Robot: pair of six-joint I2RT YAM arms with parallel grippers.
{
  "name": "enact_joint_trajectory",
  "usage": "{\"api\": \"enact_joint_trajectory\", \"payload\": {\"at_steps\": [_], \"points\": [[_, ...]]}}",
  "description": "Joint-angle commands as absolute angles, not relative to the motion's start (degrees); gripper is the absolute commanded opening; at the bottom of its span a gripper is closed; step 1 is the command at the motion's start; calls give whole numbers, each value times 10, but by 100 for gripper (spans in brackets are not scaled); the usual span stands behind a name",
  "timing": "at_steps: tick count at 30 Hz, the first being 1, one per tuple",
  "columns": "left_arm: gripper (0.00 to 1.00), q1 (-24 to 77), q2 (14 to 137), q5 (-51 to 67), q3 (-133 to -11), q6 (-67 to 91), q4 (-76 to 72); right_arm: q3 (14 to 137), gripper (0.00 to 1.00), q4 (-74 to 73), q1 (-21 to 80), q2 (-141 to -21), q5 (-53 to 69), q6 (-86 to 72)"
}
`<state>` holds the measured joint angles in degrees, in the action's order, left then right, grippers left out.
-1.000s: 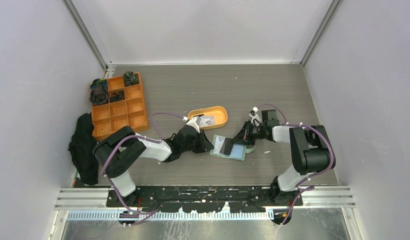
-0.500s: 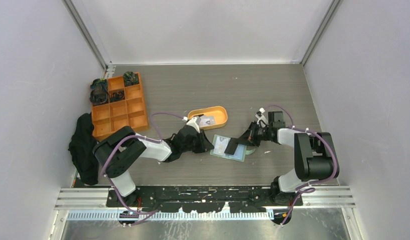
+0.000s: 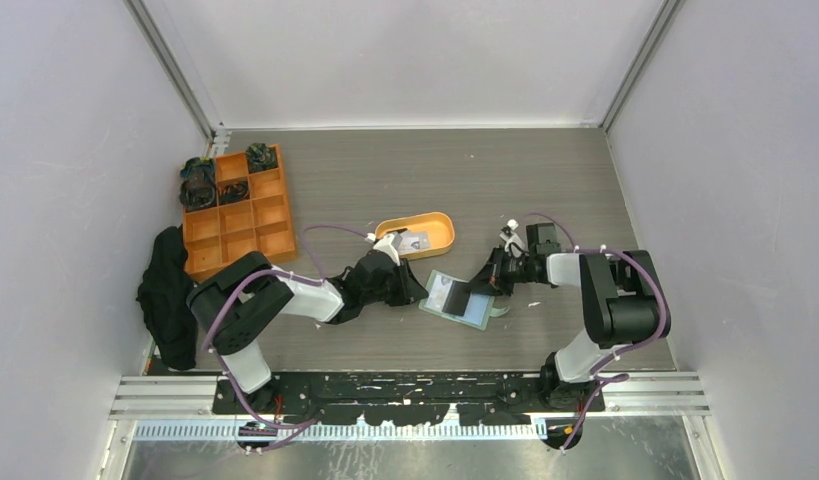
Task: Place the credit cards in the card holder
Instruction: Insert the credit card into the card holder.
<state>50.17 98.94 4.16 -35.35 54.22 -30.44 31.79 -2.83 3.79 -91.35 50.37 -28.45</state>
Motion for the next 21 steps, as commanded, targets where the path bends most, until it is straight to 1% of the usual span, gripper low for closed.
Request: {"api": "enact_joint_trajectory", "payload": {"at_steps": [1, 7, 9, 15, 21], "points": [[20, 510, 1021, 56, -347, 533, -236, 334, 1, -9, 49, -938, 499, -285], [20, 511, 1023, 62, -348, 534, -242, 333, 1, 64, 56, -952, 508, -306], [20, 513, 1023, 63, -351, 534, -243, 338, 3, 84, 60, -966, 504, -317], [25, 514, 996, 42, -343, 529, -240, 388, 10, 44, 68, -1018, 516, -296], [32, 514, 916, -28, -346, 483, -166, 418, 15, -4, 70, -1028, 524, -269]]}}
